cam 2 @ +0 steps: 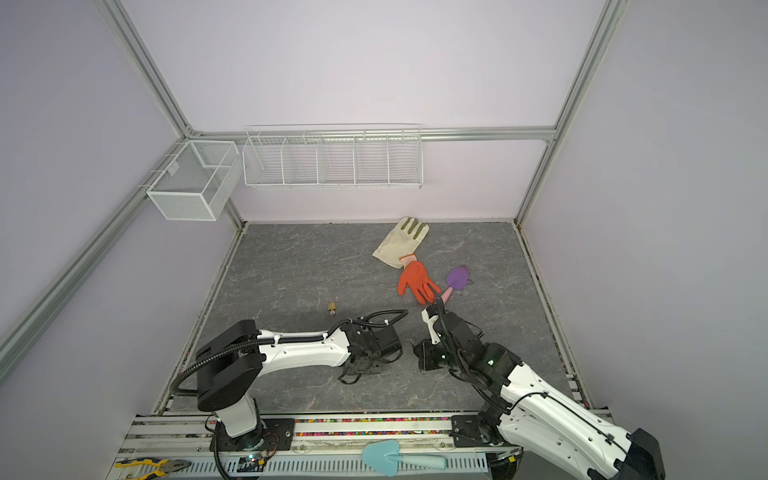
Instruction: Unlock with the key
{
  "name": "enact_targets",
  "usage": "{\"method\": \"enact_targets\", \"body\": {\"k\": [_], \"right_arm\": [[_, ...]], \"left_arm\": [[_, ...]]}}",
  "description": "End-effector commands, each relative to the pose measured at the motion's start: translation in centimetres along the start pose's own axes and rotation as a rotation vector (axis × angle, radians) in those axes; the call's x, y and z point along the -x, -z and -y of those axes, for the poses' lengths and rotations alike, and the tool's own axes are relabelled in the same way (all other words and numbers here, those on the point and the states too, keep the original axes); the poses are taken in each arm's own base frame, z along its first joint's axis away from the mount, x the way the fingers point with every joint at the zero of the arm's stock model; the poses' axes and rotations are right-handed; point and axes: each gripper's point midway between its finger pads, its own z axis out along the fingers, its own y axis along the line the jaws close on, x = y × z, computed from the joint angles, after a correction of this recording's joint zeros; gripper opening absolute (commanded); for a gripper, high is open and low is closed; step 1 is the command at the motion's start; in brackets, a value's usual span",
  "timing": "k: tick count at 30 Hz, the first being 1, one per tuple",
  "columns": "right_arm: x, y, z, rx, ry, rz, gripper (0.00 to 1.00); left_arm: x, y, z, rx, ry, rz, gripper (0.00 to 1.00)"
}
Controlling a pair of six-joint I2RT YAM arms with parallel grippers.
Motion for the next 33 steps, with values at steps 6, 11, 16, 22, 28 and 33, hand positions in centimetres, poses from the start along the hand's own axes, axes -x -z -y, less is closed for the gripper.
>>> {"method": "enact_targets", "body": {"k": [6,11,16,22,28,33], "right_arm": [[-0.4,0.1,0.4,-0.004,-0.008,0.015,0.06],[-0.4,0.0,0.5,-0.008,-0.006,0.010,0.06],[-0.3,0.1,0.3,0.001,-0.006,0.016,0.06],[-0.3,0.1,0.3,0.002,-0.004,0.017,0.06],[-0.2,0.2,0.2,0.007,-0.007,0.021,0.06],[-0.2,0.5,0.4,-0.005,-0.003,0.021,0.06]], "left_arm": [[0.5,-0.7,-0.7,0.055,0.000,0.015,0.48],[0.8,-0.8,-0.8,0.061,0.017,0.031,0.48],[1.0,-1.0,-0.9,0.067,0.028,0.040,0.45],[0.8,-1.0,-0.7,0.060,0.018,0.024,0.41],[1.0,-0.4,-0.8,0.056,0.020,0.039,0.33],[1.9,0.9,-0.9,0.045,0.040,0.079,0.27]]}}
